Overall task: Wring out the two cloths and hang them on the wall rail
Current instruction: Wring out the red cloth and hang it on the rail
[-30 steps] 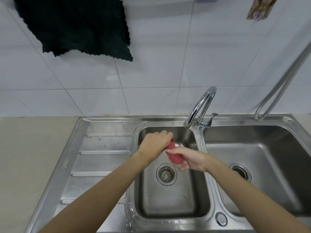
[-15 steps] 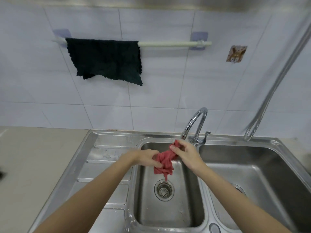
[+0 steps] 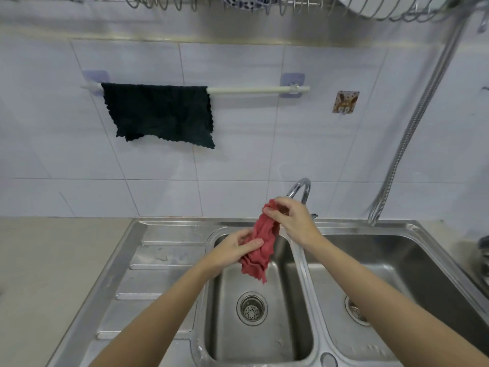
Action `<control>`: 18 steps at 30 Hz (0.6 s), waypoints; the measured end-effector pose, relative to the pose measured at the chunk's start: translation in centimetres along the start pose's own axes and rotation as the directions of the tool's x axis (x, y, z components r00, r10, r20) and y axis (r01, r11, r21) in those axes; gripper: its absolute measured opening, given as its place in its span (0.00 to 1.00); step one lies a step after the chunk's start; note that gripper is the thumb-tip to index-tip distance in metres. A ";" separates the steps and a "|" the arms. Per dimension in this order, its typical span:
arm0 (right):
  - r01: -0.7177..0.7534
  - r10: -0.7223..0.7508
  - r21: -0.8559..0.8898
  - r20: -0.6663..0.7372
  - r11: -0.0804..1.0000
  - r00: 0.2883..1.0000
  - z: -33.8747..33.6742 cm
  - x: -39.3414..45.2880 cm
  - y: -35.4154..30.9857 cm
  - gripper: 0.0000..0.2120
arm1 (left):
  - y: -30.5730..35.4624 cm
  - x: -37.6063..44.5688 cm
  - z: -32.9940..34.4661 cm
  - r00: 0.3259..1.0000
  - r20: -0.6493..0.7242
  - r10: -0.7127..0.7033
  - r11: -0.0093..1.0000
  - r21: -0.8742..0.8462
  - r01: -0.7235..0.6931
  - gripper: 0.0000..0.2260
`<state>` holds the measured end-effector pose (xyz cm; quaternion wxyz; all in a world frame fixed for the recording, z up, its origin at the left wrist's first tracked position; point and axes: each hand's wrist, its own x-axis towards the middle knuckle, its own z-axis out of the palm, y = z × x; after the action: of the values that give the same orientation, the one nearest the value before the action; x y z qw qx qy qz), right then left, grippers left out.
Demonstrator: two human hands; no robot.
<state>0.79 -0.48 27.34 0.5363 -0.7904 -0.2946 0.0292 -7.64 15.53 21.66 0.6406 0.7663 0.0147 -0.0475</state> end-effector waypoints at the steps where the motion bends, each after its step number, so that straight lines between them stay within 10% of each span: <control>1: -0.005 0.005 -0.010 -0.008 1.000 1.000 -0.4 -0.1 0.0 0.06 | 0.2 -0.2 -0.2 1.000 0.010 -0.001 1.000 0.008 0.001 0.14; 18: -0.134 0.145 0.124 -0.086 0.983 0.986 -0.1 0.8 -1.5 0.18 | 4.2 -0.3 1.9 0.884 -0.352 0.307 0.881 0.457 -0.124 0.07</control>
<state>0.86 0.16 28.87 0.5920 -0.7766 -0.2104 0.0468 -7.70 12.95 25.50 0.4429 0.8752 0.0524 0.1872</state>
